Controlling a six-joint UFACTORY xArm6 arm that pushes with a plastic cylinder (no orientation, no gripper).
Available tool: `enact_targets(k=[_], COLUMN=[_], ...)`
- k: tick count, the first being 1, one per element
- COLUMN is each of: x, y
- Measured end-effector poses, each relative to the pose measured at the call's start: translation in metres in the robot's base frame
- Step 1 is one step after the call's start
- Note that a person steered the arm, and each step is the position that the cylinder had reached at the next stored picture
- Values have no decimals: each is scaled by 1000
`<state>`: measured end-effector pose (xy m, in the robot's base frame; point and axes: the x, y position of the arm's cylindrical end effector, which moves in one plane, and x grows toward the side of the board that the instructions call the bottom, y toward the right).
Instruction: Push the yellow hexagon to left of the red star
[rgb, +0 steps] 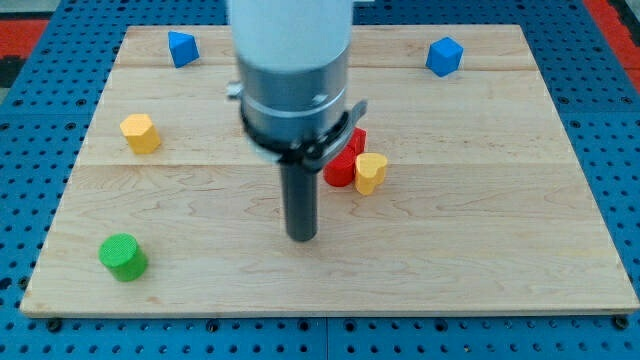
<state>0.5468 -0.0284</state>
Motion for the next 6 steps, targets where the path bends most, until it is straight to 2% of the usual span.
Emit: enact_targets(k=[1,2,3,4,5,6], x=[7,-42,-95,-146,-144,-117], y=[-36,-158,-235,-244,-135,-20])
